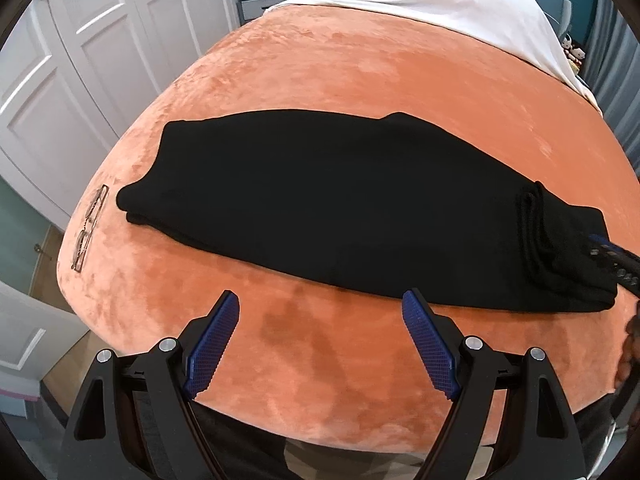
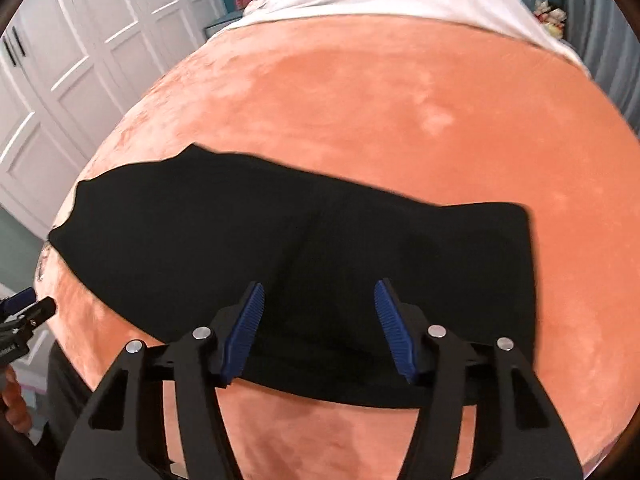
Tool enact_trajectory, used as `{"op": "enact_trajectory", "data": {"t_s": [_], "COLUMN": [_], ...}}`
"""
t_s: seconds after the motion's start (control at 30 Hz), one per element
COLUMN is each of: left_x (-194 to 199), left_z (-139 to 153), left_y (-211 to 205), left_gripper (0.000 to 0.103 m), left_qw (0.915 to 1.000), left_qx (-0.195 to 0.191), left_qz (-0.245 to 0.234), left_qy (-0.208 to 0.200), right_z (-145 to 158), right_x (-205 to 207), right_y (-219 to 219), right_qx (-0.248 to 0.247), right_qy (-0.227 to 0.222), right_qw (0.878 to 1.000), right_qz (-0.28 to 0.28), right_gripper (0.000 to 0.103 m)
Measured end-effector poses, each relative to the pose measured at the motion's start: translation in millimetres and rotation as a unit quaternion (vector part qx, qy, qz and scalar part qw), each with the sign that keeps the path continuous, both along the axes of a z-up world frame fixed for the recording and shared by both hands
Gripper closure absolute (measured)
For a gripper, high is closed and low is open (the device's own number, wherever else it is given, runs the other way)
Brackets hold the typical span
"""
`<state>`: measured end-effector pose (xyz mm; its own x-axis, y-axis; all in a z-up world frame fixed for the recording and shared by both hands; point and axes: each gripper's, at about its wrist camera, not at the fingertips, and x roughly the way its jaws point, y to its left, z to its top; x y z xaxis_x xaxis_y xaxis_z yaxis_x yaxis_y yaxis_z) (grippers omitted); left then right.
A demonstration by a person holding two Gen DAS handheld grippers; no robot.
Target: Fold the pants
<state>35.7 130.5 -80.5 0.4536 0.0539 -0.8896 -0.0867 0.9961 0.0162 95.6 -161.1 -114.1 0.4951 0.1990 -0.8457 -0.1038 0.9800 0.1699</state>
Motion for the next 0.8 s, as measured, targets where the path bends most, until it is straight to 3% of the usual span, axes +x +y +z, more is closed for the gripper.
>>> {"op": "enact_trajectory", "data": {"t_s": [0.1,0.13,0.2,0.23,0.27,0.33,0.4,0.53,0.57,0.63,0.67,0.8], "left_x": [-3.1,-3.3,-4.3,-4.5,-5.0,-5.7,-3.3,0.9,-0.8,-3.4,-3.5,1.3], "left_z": [3.7,3.4,3.5,3.4,3.2,1.1,-3.2,-4.2,-0.2,2.5,1.6,-5.5], "left_y": [1.8,1.4,4.7,7.0,9.4,16.4,18.2,19.2,19.3,20.3,19.4,15.6], "left_gripper": [0.022,0.022,0.022,0.022,0.022,0.022,0.022,0.022,0.022,0.022,0.022,0.022], "left_qw": [1.0,1.0,1.0,0.9999,0.9999,0.9997,0.9994,0.9989,0.9991,0.9995,0.9995,0.9996], "left_qx": [-0.003,0.0,0.001,0.001,0.001,-0.002,-0.008,-0.023,-0.019,-0.009,-0.005,-0.005], "left_qz": [0.001,0.002,0.008,0.01,0.014,0.025,0.032,0.036,0.034,0.031,0.03,0.024], "left_qy": [-0.006,-0.004,0.0,0.002,0.002,0.003,0.01,0.021,0.013,0.0,0.0,0.017], "right_z": [-26.1,-40.3,-48.4,-43.4,-32.7,-1.5,6.4,-39.0,-36.5,-26.9,-25.0,-34.7], "right_x": [7.5,12.0,13.8,14.7,14.4,5.5,1.1,2.7,-1.8,-13.6,-18.2,-17.3], "right_y": [20.0,23.9,22.9,21.3,17.9,23.3,29.8,36.8,34.3,32.0,32.2,45.4], "right_qx": [-0.015,-0.021,-0.025,-0.013,0.005,0.011,0.018,-0.059,-0.052,-0.042,-0.044,-0.072], "right_qy": [0.03,0.045,0.045,0.044,0.042,0.008,0.012,0.052,0.042,0.021,0.011,0.013], "right_qw": [0.999,0.998,0.998,0.999,0.999,1.0,0.999,0.995,0.996,0.997,0.996,0.992], "right_qz": [0.028,0.031,0.023,0.017,0.013,0.024,0.047,0.066,0.063,0.066,0.07,0.101], "right_gripper": [0.047,0.061,0.073,0.096,0.096,0.096,0.096,0.091,0.088,0.057,0.051,0.049]}}
